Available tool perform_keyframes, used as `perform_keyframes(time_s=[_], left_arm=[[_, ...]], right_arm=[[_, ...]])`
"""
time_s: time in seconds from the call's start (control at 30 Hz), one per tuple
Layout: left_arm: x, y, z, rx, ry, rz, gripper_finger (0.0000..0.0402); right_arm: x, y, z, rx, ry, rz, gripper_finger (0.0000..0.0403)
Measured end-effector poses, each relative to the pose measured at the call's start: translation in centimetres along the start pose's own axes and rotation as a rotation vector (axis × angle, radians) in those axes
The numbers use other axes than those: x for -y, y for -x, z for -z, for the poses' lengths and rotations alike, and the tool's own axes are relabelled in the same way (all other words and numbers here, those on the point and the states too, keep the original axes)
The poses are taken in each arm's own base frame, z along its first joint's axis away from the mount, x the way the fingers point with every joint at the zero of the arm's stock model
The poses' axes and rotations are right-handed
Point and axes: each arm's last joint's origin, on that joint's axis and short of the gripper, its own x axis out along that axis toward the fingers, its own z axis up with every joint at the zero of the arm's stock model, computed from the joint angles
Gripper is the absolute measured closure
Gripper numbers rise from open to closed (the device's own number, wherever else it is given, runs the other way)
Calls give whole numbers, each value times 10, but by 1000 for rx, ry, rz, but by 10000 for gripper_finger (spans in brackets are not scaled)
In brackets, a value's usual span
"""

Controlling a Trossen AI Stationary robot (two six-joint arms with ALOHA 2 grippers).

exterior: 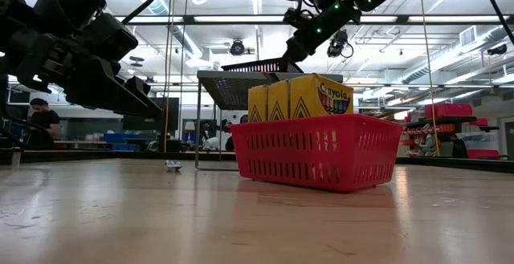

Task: Pick & Place Office Desk Supplies
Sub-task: Adjust the yellow rubber band in the green basket on the shelf, then adjust the green basket on the shelf

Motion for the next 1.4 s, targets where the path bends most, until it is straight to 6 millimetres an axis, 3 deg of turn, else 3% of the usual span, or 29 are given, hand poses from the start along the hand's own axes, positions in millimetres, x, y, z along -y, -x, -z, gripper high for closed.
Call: perform_keyframes(time_s=[0.2,0.33,0.57,0.83,1.0,1.13,1.27,1.4], left_arm=[[0,0,0,0,-4,0,208],[0,0,0,0,-4,0,208],[0,0,0,0,-4,-1,208],[0,0,0,0,-4,-1,208],[0,0,0,-1,-4,-1,208],[0,0,0,-1,-4,-1,208],[0,0,0,-1,-4,-1,208],[0,0,0,-1,-4,-1,208]], right_arm=[[-3,0,3,-42,-4,-6,213],[-11,2,2,-86,45,-7,183],[-20,13,-10,-169,81,-81,181],[-5,28,-34,-140,20,-79,197],[-18,34,-40,-146,-47,-187,222],[-49,43,-51,-181,-37,-237,281],[-87,58,-66,-178,31,-241,380],[-119,72,-79,-132,42,-278,396]])
